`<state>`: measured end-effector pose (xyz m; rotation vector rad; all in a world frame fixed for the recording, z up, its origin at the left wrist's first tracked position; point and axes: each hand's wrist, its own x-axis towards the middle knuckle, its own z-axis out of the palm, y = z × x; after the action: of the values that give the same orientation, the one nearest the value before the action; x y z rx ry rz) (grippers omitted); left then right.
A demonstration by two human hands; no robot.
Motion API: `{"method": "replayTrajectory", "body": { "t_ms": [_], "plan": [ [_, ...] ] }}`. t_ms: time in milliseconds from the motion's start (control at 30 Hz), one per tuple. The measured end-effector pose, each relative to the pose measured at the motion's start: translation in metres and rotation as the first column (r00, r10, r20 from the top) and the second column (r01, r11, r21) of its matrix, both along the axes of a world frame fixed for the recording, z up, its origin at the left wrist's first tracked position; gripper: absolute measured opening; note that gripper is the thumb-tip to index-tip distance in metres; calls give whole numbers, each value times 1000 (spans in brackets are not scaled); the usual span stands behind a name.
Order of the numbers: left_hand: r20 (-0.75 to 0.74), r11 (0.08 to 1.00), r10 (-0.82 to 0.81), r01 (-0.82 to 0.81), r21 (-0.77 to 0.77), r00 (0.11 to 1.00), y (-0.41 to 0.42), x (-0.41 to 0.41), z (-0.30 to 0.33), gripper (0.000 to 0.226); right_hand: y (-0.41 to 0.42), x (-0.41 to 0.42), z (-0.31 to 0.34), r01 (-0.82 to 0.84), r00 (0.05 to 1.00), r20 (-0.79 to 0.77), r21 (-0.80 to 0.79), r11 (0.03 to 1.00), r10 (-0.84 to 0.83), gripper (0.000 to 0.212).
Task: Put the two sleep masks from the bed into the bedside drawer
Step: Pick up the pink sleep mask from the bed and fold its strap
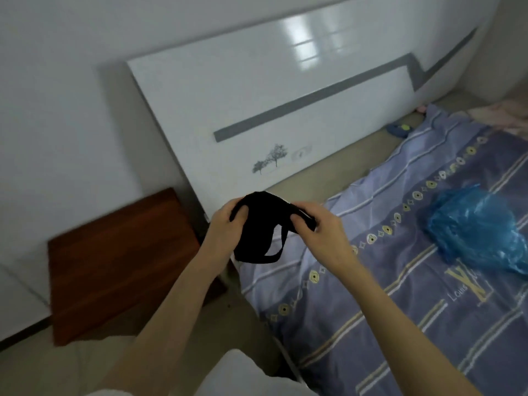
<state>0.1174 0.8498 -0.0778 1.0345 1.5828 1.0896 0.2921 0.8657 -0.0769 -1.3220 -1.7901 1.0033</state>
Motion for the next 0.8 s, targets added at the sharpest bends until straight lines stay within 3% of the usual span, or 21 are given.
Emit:
{"method": "replayTrajectory", "body": {
  "t_ms": [33, 100, 167, 233, 333, 433, 500, 567, 633, 733, 800],
  "plan": [
    [206, 996, 78, -69, -52, 976, -5, -6, 6, 27, -5, -13, 6, -71, 997, 26, 42, 997, 70, 24],
    [553, 989, 140, -91, -116, 821, -14, -19, 16, 37, -17, -38, 16, -226, 971, 102, 105, 968, 216, 35],
    [715, 992, 127, -88, -92, 688, -22, -33, 28, 44, -26, -58, 23, -367, 921, 205, 172, 914, 331, 43],
    [665, 993, 82, -121, 13, 743, -30, -46, 34, 41, -31, -73, 28, -463, 875, 261, 200, 864, 408, 45],
    [429, 964, 179, -246, 104, 885, -39, -64, 41, 21, -30, -87, 41, -427, 902, 129, 130, 895, 412, 30],
    [297, 957, 180, -237, 169, 938, -46, -81, 51, 22, -15, -96, 57, -201, 976, -73, 49, 978, 204, 25],
    [261, 960, 107, -168, 223, 959, -48, -87, 61, 21, -4, -100, 68, -219, 974, -84, -81, 972, 212, 34],
    [234, 943, 102, -169, 288, 967, -48, -89, 70, 25, 2, -106, 74, -302, 953, -97, -179, 936, 289, 22],
    [222, 909, 125, -201, 364, 967, -48, -91, 75, 32, 5, -109, 75, -307, 942, -215, -244, 920, 257, 19],
    [129, 890, -9, -51, 452, 992, -52, -96, 76, 36, 13, -109, 78, -272, 891, -445, -355, 894, 93, 16],
    [23, 914, -109, 91, 396, 994, -56, -98, 74, 41, 19, -107, 81, -270, 846, -532, -422, 865, 4, 11]
  ]
}}
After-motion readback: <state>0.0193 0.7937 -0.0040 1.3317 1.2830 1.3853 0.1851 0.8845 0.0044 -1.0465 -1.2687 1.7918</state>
